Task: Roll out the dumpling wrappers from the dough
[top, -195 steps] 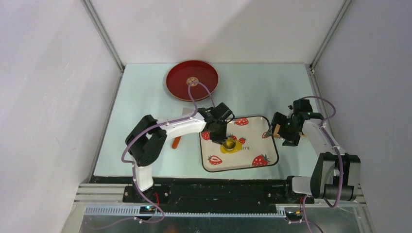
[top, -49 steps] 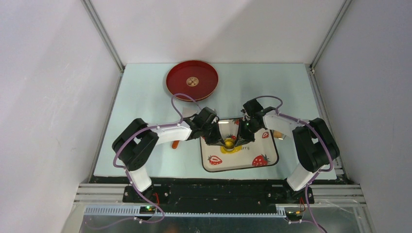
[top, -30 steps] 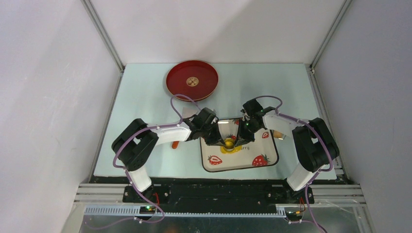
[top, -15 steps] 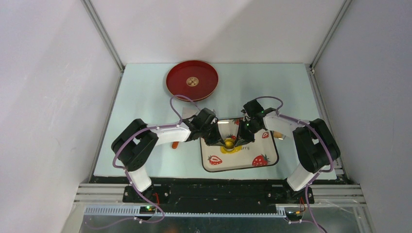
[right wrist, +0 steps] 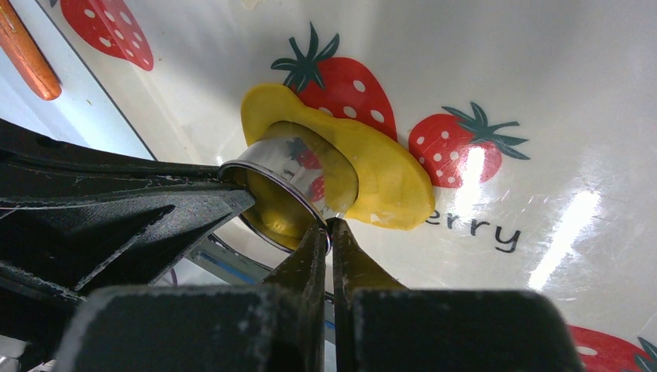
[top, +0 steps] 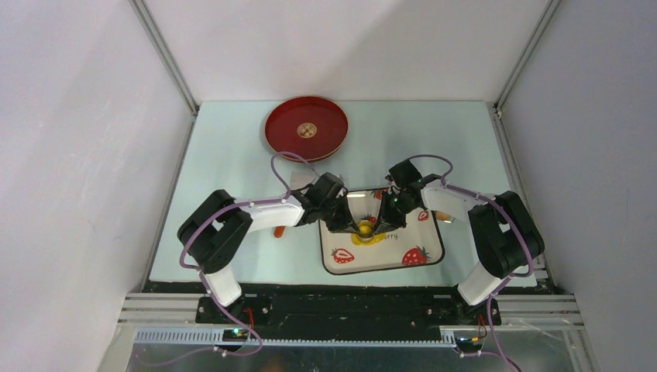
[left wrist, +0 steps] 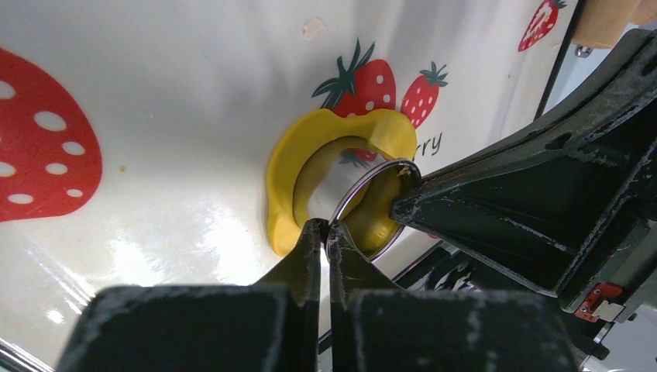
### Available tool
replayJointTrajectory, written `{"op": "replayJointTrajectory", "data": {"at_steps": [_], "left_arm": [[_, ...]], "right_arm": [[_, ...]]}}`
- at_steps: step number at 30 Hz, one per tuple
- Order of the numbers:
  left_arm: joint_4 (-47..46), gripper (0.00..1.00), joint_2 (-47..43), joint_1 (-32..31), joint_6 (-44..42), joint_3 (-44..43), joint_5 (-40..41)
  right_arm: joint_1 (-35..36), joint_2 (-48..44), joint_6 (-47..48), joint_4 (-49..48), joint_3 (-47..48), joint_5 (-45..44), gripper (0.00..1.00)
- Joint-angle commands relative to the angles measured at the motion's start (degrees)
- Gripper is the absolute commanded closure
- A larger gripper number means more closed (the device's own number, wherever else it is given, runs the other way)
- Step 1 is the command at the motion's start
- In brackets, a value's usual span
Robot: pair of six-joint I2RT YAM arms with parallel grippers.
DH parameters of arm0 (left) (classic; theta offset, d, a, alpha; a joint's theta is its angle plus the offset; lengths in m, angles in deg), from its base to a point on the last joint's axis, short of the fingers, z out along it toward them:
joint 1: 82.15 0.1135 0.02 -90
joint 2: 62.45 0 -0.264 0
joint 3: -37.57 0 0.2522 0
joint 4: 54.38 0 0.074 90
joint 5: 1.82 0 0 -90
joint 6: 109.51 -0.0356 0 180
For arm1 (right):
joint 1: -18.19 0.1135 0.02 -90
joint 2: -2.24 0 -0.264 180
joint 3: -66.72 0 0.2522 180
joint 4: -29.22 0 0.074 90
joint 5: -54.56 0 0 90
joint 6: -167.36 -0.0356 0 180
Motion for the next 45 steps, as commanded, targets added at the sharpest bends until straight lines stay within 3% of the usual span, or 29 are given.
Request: {"op": "replayJointTrajectory", "data": {"at_steps": [1,45], "left_arm": [[7.66,1.0,6.44,-1.71,-0.21,4.23,4.13],[7.63,1.0,6.63,-1.71,-0.92,4.41,3.91]], "right_arm": [[3.78,4.24,-1.01,-4.09,-3.47,0.34,1.0],[3.65,2.05,-1.81,-5.68,-5.21,-0.49,1.0]]}}
